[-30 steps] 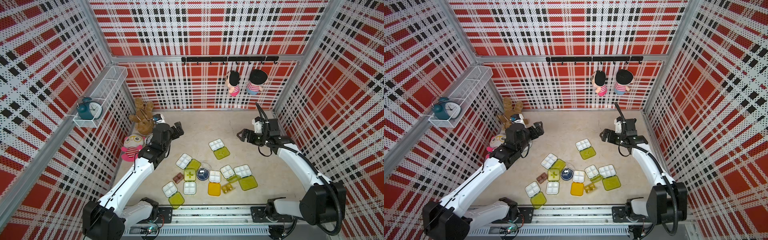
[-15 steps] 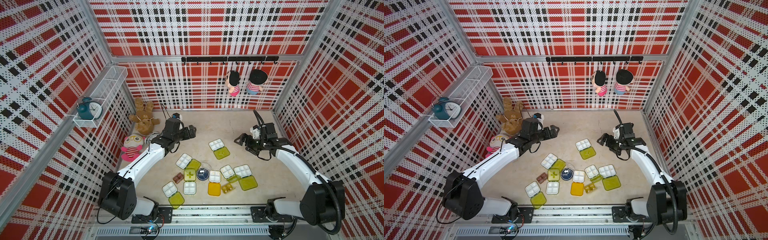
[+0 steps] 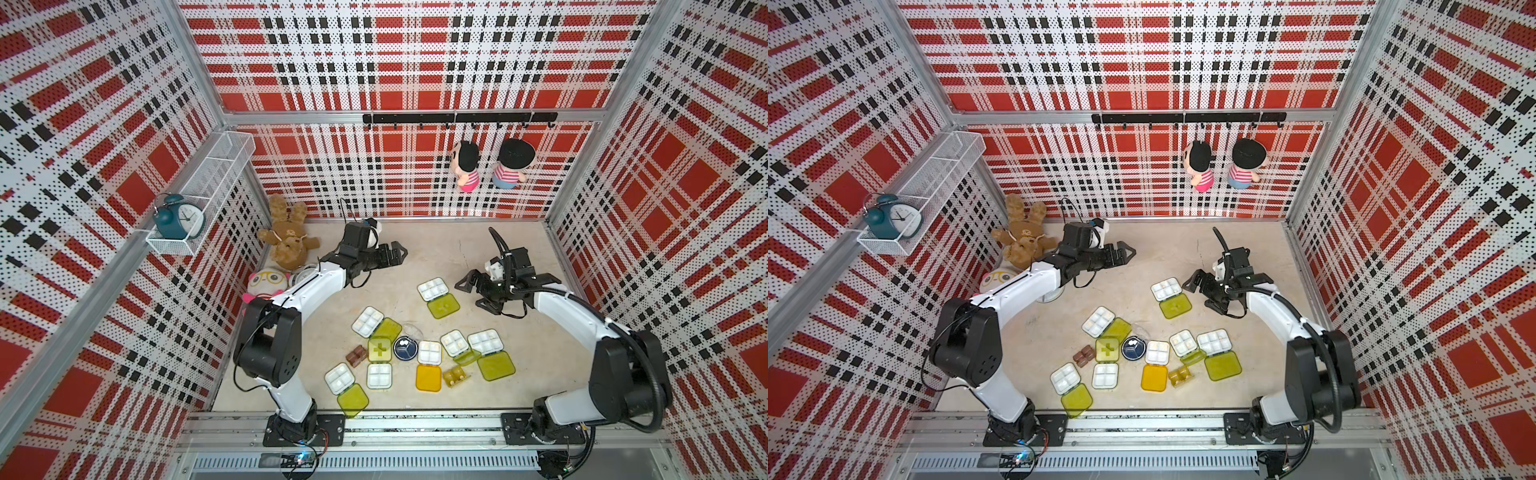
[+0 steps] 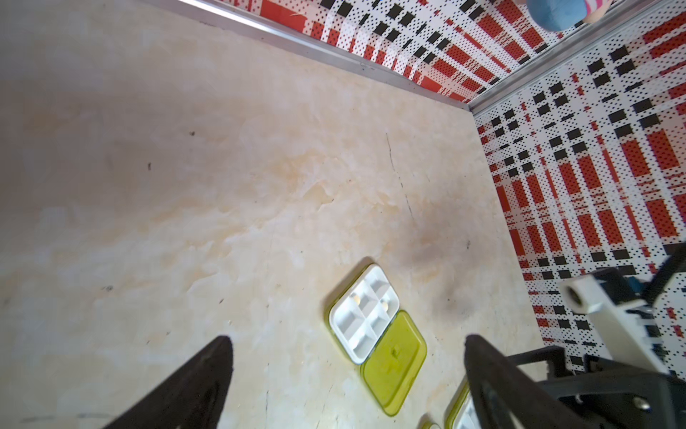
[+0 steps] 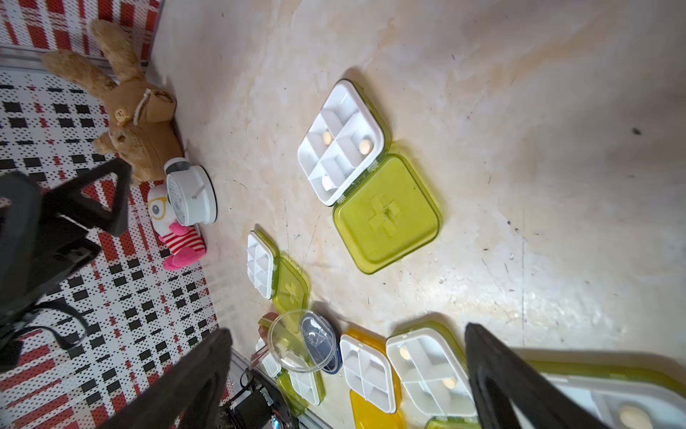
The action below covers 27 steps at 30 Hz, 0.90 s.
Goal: Close pillboxes
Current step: Close the lid on the pillbox.
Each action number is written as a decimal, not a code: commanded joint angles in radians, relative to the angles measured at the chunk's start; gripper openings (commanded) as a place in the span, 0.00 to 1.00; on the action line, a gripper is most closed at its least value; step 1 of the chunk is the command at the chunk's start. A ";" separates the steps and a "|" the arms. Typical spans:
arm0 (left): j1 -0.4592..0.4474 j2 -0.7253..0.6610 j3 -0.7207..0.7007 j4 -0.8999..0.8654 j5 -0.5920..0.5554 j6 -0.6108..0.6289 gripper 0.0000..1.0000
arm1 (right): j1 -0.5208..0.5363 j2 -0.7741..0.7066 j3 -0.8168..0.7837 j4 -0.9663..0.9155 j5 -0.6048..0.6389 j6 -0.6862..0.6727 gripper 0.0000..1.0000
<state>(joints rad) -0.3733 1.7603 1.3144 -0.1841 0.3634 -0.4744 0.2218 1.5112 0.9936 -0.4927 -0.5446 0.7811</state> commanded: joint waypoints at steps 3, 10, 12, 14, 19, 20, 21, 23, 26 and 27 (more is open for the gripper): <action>-0.070 0.162 0.162 -0.001 0.031 -0.004 0.98 | -0.008 0.043 0.028 0.044 -0.065 -0.030 1.00; -0.126 0.336 0.315 0.003 0.067 -0.026 0.98 | -0.016 0.021 -0.059 0.113 -0.084 0.031 1.00; -0.132 0.366 0.339 0.003 0.076 -0.026 0.98 | -0.016 -0.005 -0.102 0.158 -0.090 0.072 1.00; -0.130 0.387 0.348 0.003 0.095 -0.026 0.98 | -0.016 -0.022 -0.133 0.183 -0.092 0.103 1.00; -0.120 0.409 0.320 0.006 0.125 -0.011 0.98 | -0.016 -0.045 -0.192 0.229 -0.078 0.162 1.00; -0.120 0.411 0.310 0.009 0.131 -0.006 0.99 | -0.015 -0.043 -0.200 0.240 -0.077 0.176 1.00; -0.119 0.413 0.306 0.011 0.135 -0.001 0.98 | -0.015 -0.042 -0.204 0.248 -0.074 0.188 1.00; -0.120 0.416 0.295 0.016 0.146 0.006 0.99 | -0.009 -0.040 -0.215 0.280 -0.071 0.215 1.00; -0.115 0.425 0.289 0.029 0.161 0.005 0.99 | 0.003 -0.023 -0.212 0.306 -0.064 0.242 1.00; -0.114 0.429 0.287 0.033 0.164 0.003 0.97 | 0.006 -0.016 -0.209 0.308 -0.063 0.245 1.00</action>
<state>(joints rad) -0.4938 2.1578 1.6192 -0.1810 0.4965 -0.4877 0.2169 1.4921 0.7788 -0.2451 -0.6228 0.9760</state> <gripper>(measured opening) 0.979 0.999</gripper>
